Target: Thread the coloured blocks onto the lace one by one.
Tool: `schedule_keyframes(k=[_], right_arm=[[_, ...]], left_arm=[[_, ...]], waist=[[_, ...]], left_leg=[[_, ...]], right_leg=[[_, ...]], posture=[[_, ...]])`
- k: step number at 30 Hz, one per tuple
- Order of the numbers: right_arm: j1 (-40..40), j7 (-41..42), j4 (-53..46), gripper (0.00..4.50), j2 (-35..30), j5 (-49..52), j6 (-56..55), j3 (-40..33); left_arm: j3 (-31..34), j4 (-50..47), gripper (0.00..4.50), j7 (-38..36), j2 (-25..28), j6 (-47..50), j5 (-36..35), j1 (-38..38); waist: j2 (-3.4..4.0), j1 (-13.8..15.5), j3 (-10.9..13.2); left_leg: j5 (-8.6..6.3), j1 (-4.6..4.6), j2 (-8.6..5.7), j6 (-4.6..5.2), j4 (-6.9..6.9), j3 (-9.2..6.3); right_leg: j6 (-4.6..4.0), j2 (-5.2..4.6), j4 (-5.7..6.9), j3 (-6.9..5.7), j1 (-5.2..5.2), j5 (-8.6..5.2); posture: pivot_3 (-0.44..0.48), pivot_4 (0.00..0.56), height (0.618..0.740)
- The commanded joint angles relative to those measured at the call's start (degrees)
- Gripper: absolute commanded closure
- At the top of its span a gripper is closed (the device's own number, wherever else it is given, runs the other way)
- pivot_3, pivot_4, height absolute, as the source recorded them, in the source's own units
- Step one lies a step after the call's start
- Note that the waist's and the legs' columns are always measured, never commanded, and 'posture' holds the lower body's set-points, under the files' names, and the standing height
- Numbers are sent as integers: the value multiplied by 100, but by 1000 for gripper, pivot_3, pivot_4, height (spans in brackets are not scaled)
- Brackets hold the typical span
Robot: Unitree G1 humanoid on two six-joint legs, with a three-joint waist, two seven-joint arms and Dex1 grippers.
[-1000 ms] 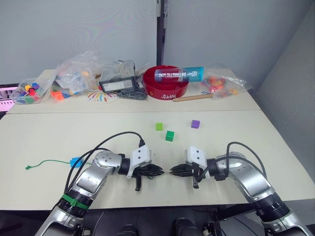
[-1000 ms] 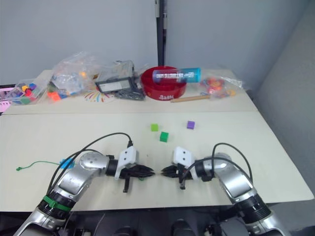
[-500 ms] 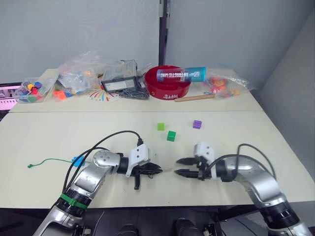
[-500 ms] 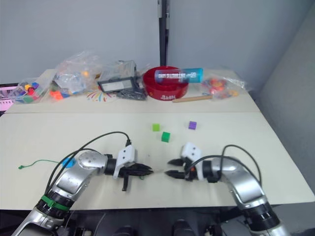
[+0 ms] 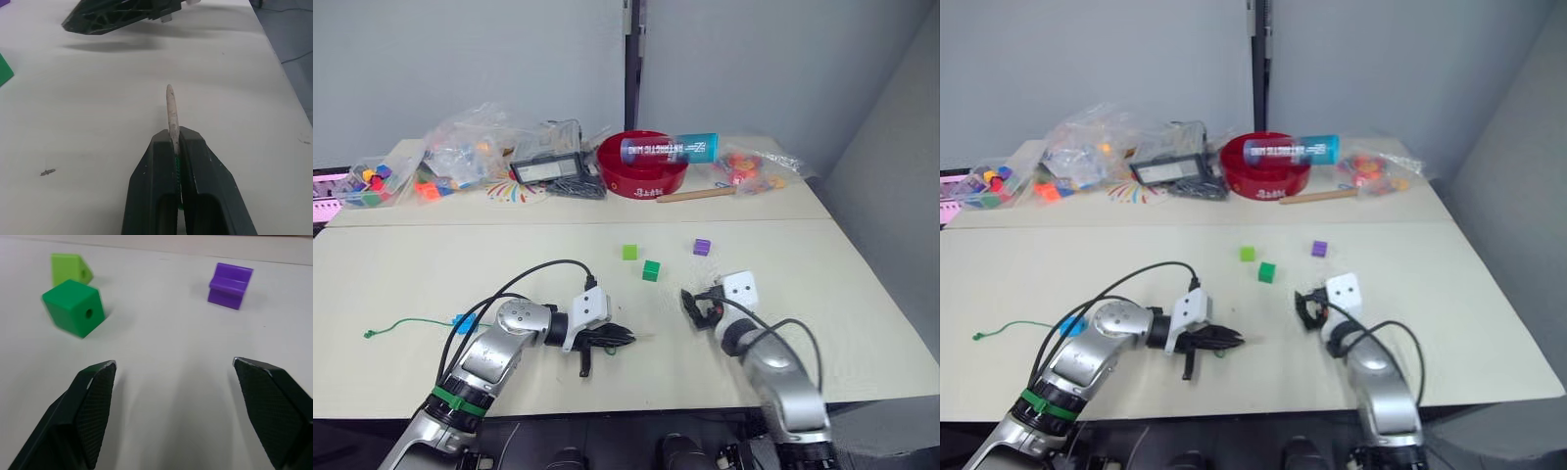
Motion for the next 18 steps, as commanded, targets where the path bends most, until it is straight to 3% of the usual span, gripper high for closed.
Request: schedule_keyframes(k=[1, 5, 18], right_arm=[[-503, -810, 649, 468, 255, -446, -600, -29], [-1367, -1524, 1959, 468, 431, -563, -1078, -353], [-3766, -1908, 6216, 468, 46, -355, -2640, -828]], left_arm=[[59, -78, 4500, -2, 0, -54, -16, -89], [68, -89, 4500, 5, 10, -39, -16, -102], [136, -236, 4500, 120, 78, 21, -27, 11]], waist=[[0, -3, 0], [0, -17, 0], [1, -161, 0]], left_leg=[[1, -1, -1, -1, 0, 1], [1, 1, 0, -1, 0, 2], [1, 3, -1, -1, -14, -1]], right_leg=[[0, -1, -1, 1, 0, 0], [-1, -2, 1, 0, -3, 1], [-2, -5, 1, 2, -3, 3]], posture=[[0, 150, 731], [0, 150, 731], [0, 150, 731]])
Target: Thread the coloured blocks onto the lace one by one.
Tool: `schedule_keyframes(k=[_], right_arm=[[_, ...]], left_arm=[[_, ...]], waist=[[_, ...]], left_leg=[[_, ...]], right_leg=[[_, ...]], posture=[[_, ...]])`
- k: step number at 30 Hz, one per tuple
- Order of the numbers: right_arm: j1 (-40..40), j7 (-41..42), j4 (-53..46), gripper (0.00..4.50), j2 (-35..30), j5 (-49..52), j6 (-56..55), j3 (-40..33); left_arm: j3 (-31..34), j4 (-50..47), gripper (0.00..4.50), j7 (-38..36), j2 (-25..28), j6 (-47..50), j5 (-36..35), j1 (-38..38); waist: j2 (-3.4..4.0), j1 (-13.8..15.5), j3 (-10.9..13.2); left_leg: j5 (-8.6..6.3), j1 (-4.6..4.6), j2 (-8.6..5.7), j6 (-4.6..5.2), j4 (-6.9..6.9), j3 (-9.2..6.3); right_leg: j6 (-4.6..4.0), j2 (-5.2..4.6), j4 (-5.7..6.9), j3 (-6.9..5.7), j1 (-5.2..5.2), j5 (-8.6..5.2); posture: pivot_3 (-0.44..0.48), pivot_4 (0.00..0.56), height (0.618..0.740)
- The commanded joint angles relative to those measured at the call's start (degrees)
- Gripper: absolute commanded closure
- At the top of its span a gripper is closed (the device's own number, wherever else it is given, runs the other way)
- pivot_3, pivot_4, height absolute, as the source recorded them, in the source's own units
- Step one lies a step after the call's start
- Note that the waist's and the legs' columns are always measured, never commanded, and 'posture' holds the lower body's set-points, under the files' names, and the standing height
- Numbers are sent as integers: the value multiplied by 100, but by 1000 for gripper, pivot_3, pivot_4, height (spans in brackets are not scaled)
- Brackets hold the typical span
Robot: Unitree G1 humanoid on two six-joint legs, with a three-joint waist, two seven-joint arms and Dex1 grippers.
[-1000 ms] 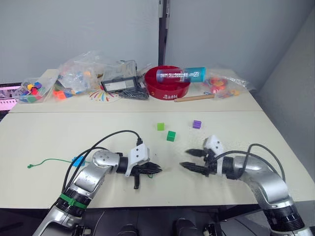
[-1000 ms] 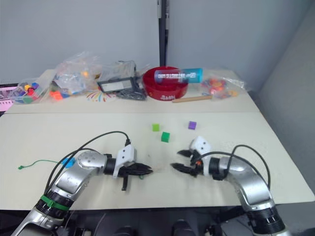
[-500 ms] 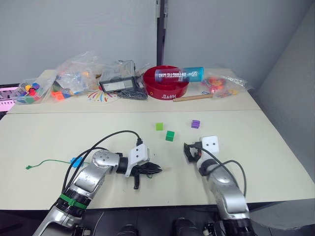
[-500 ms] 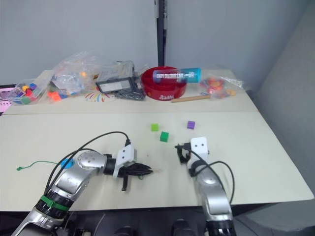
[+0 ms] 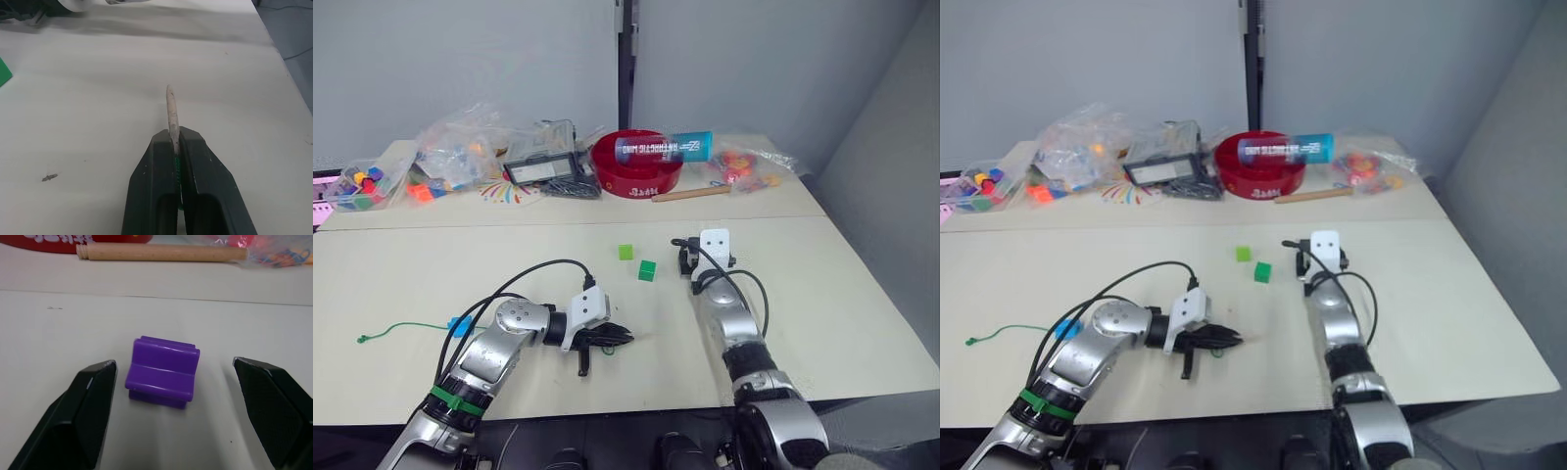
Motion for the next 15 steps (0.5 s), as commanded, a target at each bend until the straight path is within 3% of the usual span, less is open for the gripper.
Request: schedule_keyframes(k=[1, 3, 4, 12, 15], right_arm=[[-384, -196, 839, 468, -124, 168, -325, -311], [-510, -75, 1146, 468, -131, 173, -503, -280], [-524, -37, 1202, 696, -106, 194, -579, -287], [-326, 10, 892, 3299, 19, 394, -738, -364], [-141, 38, 460, 3313, 50, 477, -682, -402]], left_arm=[[119, -249, 4500, 76, 32, 22, -37, 6], [117, -273, 4500, 102, 41, 35, -41, 23], [114, -281, 4500, 107, 50, 38, -40, 32], [104, -265, 4500, 107, 80, 4, -36, 52], [96, -227, 4500, 101, 78, -27, -26, 48]], waist=[[0, -4, 0], [0, 0, 0], [0, -1, 0], [1, -5, -1], [2, -2, -1]], left_leg=[[0, 0, 0, 0, 0, 0], [0, 2, 0, 0, 0, 0], [0, 1, 0, 0, 0, -1], [0, 2, 0, 0, -1, -2], [0, 2, 0, 0, -3, -3]], right_leg=[[0, 0, 0, 0, 0, 0], [0, 0, 0, 0, 2, 0], [0, 0, 0, 0, 3, 0], [1, 0, 1, 0, 3, 1], [1, 0, 1, 0, 2, 1]], posture=[[0, 150, 731], [0, 150, 731], [0, 150, 731], [0, 150, 731], [0, 150, 731]])
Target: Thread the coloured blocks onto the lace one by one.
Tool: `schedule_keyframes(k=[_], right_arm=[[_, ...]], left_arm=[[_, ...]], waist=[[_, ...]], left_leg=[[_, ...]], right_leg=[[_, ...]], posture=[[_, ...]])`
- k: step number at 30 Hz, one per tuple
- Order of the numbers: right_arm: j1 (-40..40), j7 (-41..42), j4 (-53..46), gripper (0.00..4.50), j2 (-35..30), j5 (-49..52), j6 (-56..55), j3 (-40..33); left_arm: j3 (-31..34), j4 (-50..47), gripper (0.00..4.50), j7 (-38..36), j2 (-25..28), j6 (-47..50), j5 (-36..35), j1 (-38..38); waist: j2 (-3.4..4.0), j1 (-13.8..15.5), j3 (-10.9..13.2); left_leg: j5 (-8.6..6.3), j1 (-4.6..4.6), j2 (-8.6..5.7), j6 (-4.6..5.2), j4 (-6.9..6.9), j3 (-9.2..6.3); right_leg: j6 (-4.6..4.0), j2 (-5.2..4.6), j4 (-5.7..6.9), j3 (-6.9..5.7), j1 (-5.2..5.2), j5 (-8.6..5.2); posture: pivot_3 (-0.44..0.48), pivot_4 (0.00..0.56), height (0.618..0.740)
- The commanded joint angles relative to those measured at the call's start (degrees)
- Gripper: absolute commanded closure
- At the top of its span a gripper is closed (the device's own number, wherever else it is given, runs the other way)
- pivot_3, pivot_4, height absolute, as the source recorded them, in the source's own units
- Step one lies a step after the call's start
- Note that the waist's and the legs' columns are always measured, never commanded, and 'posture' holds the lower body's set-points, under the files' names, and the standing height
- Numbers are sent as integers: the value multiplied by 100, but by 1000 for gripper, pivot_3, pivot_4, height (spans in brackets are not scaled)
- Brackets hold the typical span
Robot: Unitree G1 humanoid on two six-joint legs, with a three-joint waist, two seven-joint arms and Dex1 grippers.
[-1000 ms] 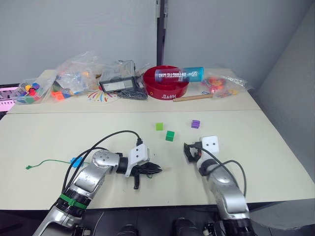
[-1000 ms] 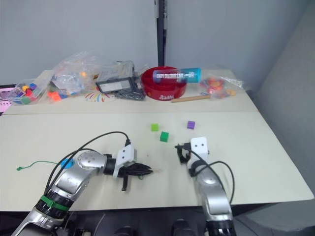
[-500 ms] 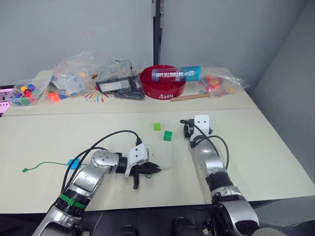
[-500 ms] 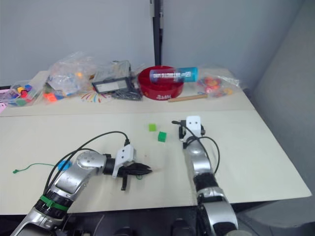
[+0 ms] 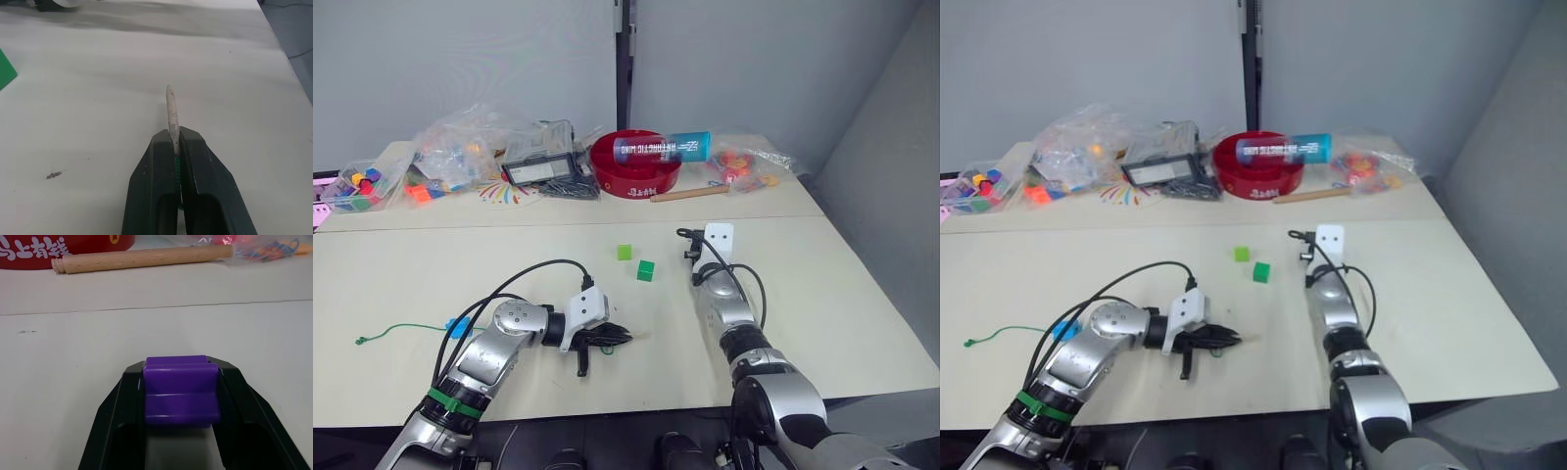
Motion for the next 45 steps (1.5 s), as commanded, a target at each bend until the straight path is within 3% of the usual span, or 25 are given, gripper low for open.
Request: schedule_keyframes(k=[1, 3, 8, 10, 13, 18, 28, 30, 37, 43, 45], right_arm=[[281, 52, -616, 3313, 48, 109, 99, -29], [846, 126, -1740, 3313, 113, 57, 438, 159], [3196, 405, -5887, 3313, 281, -165, 2089, 1240], [3942, 507, -7064, 3313, 236, -293, 2705, 1684], [4692, 638, -8061, 3313, 168, -333, 3322, 2134], [5354, 756, -8359, 3313, 284, -214, 3892, 2557], [5332, 899, -8284, 3313, 413, -81, 4885, 2459], [5332, 1025, -8431, 2250, 431, 50, 4747, 2407], [5285, 1797, -9152, 23, -108, 484, 4310, 2047], [4994, 3207, -9192, 23, -1232, 1408, 4106, 1263], [4667, 4489, -8963, 23, -1998, 2236, 4180, 890]], left_arm=[[86, -139, 4500, 1, 31, -43, -25, -6], [86, -118, 4500, -8, 34, -64, -23, -4], [102, -7, 4500, -39, 41, -131, -24, -39], [109, 32, 4500, -54, 42, -151, -25, -60], [112, 96, 4500, -80, 32, -172, -27, -101], [88, 106, 4500, -120, 21, -180, -24, -120], [93, 55, 4500, -173, 60, -167, -18, -91], [91, 87, 4500, -179, 45, -170, -15, -107], [101, 107, 4500, -170, 31, -167, -17, -110], [129, 113, 4500, -136, 31, -159, -20, -107], [149, 85, 4500, -114, 38, -138, -31, -90]], waist=[[0, 4, 0], [0, 20, 0], [10, 41, -4], [11, 38, -4], [11, 8, -4], [10, 36, -5], [-8, 34, -16], [-8, 35, -16], [-7, 54, -15], [-8, 63, -14], [-9, 57, -13]], left_leg=[[0, -1, 0, 0, 0, 0], [0, -2, -1, 0, -1, -2], [-1, -13, -3, 0, -15, -11], [-2, -17, -3, 1, -18, -14], [-1, -21, -4, 1, -17, 4], [6, 2, -2, -8, -16, 3], [6, 1, 0, -8, -16, 2], [6, 1, 1, -8, -16, 2], [5, -7, -1, -8, -16, 2], [5, -5, -2, -7, -16, 2], [5, -4, -2, -7, -15, 3]], right_leg=[[0, 0, 0, 0, 0, 0], [0, -1, 0, -1, -1, 0], [1, -5, 6, -6, -17, 0], [1, -5, 6, -8, -21, 0], [3, -5, -8, 1, -28, -3], [27, 1, -6, 0, -6, -19], [11, 1, -12, -2, -4, -10], [12, 2, -11, -2, -3, -11], [11, -1, -18, -4, -6, -10], [12, -1, -20, -4, -3, -11], [12, 0, -20, -4, -2, -11]], posture=[[0, 150, 731], [0, 150, 731], [0, 150, 731], [0, 150, 731], [0, 150, 731], [0, 150, 731], [0, 150, 731], [0, 150, 731], [0, 150, 731], [0, 150, 731], [0, 150, 731]])
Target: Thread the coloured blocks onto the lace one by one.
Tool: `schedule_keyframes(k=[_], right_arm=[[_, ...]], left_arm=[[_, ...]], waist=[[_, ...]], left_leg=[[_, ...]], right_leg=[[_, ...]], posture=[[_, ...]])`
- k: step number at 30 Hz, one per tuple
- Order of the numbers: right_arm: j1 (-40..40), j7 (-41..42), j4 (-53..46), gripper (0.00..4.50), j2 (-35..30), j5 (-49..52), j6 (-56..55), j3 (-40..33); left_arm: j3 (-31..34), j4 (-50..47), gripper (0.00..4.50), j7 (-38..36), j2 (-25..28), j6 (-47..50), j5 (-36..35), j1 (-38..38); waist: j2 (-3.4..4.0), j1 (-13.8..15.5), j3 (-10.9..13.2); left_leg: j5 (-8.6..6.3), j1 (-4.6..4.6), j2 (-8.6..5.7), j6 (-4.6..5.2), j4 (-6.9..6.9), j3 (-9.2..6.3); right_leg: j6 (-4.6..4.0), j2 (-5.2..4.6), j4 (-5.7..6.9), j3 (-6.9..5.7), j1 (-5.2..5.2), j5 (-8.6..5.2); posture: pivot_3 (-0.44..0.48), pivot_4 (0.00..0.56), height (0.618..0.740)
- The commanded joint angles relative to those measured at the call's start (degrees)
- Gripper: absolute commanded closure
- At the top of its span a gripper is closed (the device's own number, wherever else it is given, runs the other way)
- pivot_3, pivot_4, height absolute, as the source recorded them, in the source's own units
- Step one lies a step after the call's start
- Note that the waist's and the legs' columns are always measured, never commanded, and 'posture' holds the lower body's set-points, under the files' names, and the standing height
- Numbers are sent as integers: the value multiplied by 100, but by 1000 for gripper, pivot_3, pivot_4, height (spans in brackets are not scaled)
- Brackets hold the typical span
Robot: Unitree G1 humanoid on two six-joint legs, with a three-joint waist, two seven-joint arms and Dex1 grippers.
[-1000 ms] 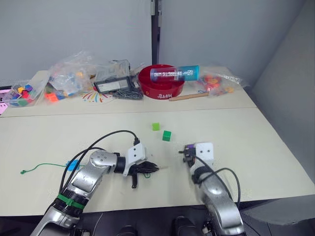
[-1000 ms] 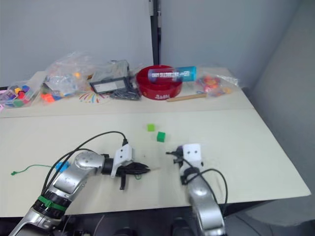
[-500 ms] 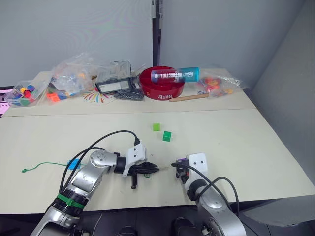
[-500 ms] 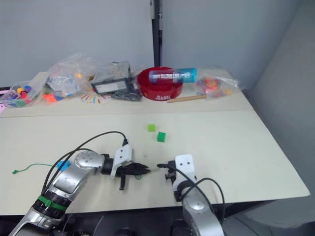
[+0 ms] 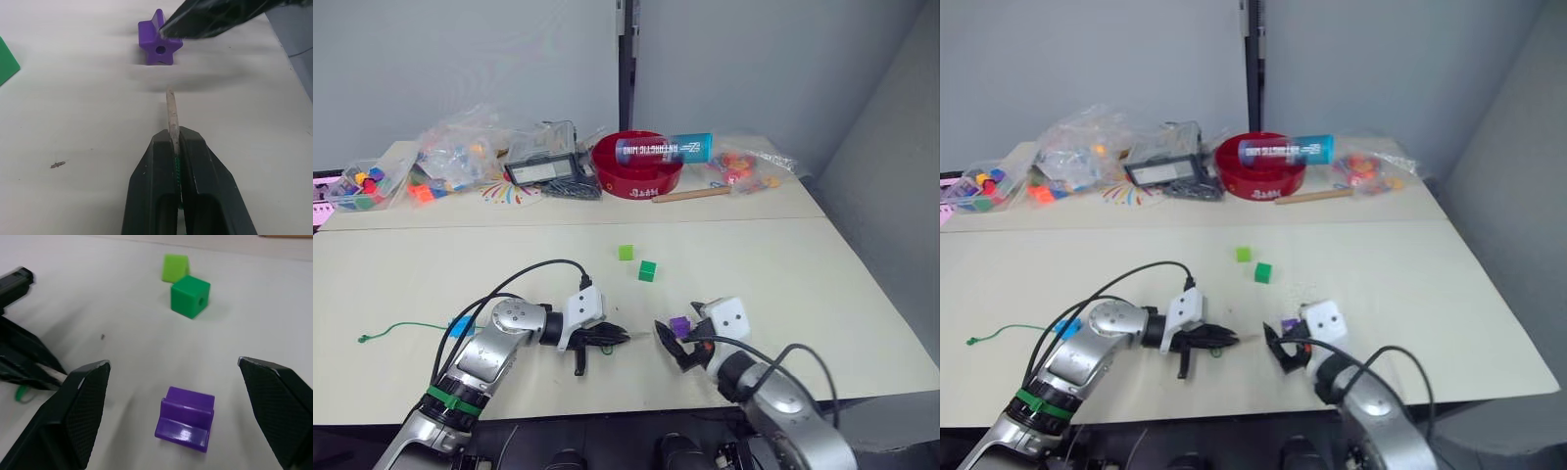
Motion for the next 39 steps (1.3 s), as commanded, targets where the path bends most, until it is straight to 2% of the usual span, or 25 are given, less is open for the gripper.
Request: schedule_keyframes(k=[1, 3, 5, 9, 12, 19, 25, 28, 34, 35, 39], right_arm=[[-514, 1900, 205, 23, -1063, 1182, -6, -544], [-952, 2868, 741, 23, -1846, 1410, -19, -510], [-1381, 3397, 1302, 23, -2243, 1367, -262, -362], [-2462, 4411, 2775, 23, -2501, 808, -1192, 220], [-2922, 5034, 3780, 23, -2494, 275, -2073, 724], [-3232, 5487, 4973, 23, -2173, -161, -3119, 978], [-3275, 5525, 5367, 23, -1984, -256, -3425, 953], [-3251, 5444, 5445, 874, -1877, -214, -3459, 862], [-3099, 5326, 5256, 2918, -1785, -225, -3360, 827], [-3046, 5290, 5170, 3110, -1779, -231, -3327, 836], [-2867, 4860, 4536, 3113, -1622, -177, -2733, 862]], left_arm=[[139, -113, 4500, 44, 19, -42, -38, -18], [151, -162, 4500, 46, 44, -34, -45, 21], [162, -198, 4500, 44, 63, -22, -52, 41], [225, -428, 4500, 58, 141, 83, -102, 132], [298, -786, 4500, 73, 255, 304, -194, 194], [352, -1361, 4500, 230, 376, 786, -321, 258], [294, -1525, 4500, 344, 443, 989, -301, 267], [226, -1494, 4500, 403, 461, 1029, -207, 192], [140, -1375, 4500, 342, 457, 974, -194, 60], [129, -1360, 4500, 321, 458, 956, -188, 44], [28, -1240, 4500, 256, 455, 816, -85, -28]], waist=[[-1, -8, 2], [-1, 0, 3], [-3, -7, 5], [-3, -25, 6], [-3, -10, 8], [-1, 106, 10], [-1, 106, 10], [-1, 104, 11], [0, 109, 11], [0, 109, 11], [0, 100, 10]], left_leg=[[0, 0, -2, 0, 0, 1], [0, 5, -3, 0, 3, 1], [-1, 9, -1, 3, 3, -3], [-2, 7, -1, 4, 3, -1], [-2, 4, -1, 4, 4, -1], [-2, -1, -4, 4, 5, 0], [-2, 4, -4, 4, 8, -1], [-2, 4, -4, 4, 8, 0], [-2, 4, -4, 4, 8, -1], [-2, 4, -5, 4, 8, -1], [-2, 4, -4, 4, 8, -1]], right_leg=[[0, -1, -2, 1, 2, 1], [-1, -2, -8, 1, 14, 4], [-3, 1, -10, -4, 18, 5], [-5, 2, -10, -2, 15, 5], [-5, 0, -14, -3, 13, 6], [-1, -7, -16, -1, 12, 6], [-2, -6, -8, -2, 12, 7], [-3, -6, -8, 0, 12, 7], [-3, -7, -6, -1, 12, 7], [-3, -7, -6, -1, 12, 7], [-3, -6, -2, -1, 12, 7]], posture=[[0, 150, 731], [0, 150, 731], [0, 150, 731], [0, 150, 731], [0, 150, 731], [0, 150, 731], [0, 150, 731], [0, 150, 731], [0, 150, 731], [0, 150, 731], [0, 150, 731]])
